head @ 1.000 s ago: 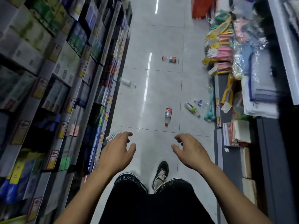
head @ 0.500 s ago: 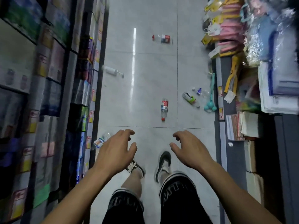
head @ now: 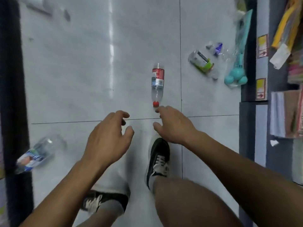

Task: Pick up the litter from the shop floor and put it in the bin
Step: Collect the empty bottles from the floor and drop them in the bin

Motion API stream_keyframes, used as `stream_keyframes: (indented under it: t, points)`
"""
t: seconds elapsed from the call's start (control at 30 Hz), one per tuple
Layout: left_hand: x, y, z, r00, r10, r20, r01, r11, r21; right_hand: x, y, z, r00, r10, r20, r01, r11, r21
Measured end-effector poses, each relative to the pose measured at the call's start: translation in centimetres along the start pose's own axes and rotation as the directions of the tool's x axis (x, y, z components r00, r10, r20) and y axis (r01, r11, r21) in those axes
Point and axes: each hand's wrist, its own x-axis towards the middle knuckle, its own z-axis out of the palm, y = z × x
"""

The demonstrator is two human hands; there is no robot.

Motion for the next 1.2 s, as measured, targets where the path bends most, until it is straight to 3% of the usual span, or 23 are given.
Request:
stream_keyframes:
  t: [0.1, 0.23, 0.47, 0.6, 0.77, 0.97, 1.13, 1.2]
  points:
    - [5.5, -3.7, 6.3, 1.000, 0.008, 0.014, -0.008, 1.000, 0.004, 7.4, 3.4, 4.6, 1.000, -0.004, -0.029, 0.002, 0.998, -0.069]
    - [11.6, -8.5, 11.9, 1.000, -0.023, 0.015, 0.023, 1.000, 0.005, 16.1, 6.1, 8.8, 0.960, 0.035, -0.276, -0.059, 0.995, -0.079]
    - [18.2, -14.0, 15.0, 0.995, -0.065, -0.079, 0.064, 0.998, -0.012, 26.2, 6.9, 11.9, 0.878, 0.020, -0.478, -0.046, 0.998, -0.042]
    - [16.5, -15.0, 13.3, 0.981, -0.121, -0.151, 0.113, 0.992, -0.055, 24.7, 4.4, 12.4, 0.903, -0.094, -0.419, 0.064, 0.994, -0.086]
    - [12.3, -18.3, 11.9, 0.947, -0.243, -0.213, 0.228, 0.969, -0.091, 22.4, -0.4, 15.2, 0.930, -0.232, -0.286, 0.241, 0.971, -0.005]
    - [8.8, -26.8, 11.0, 0.891, -0.290, -0.350, 0.329, 0.943, 0.058, 21.7, -6.8, 20.9, 0.824, -0.554, -0.122, 0.547, 0.833, -0.089]
    - [4.4, -32.7, 8.4, 0.820, -0.330, -0.467, 0.423, 0.900, 0.106, 19.4, -10.9, 22.6, 0.780, -0.622, -0.065, 0.611, 0.780, -0.134]
    - [3.6, -35.0, 8.2, 0.817, -0.376, -0.436, 0.481, 0.862, 0.158, 18.8, -11.5, 22.6, 0.784, -0.617, -0.061, 0.605, 0.783, -0.147]
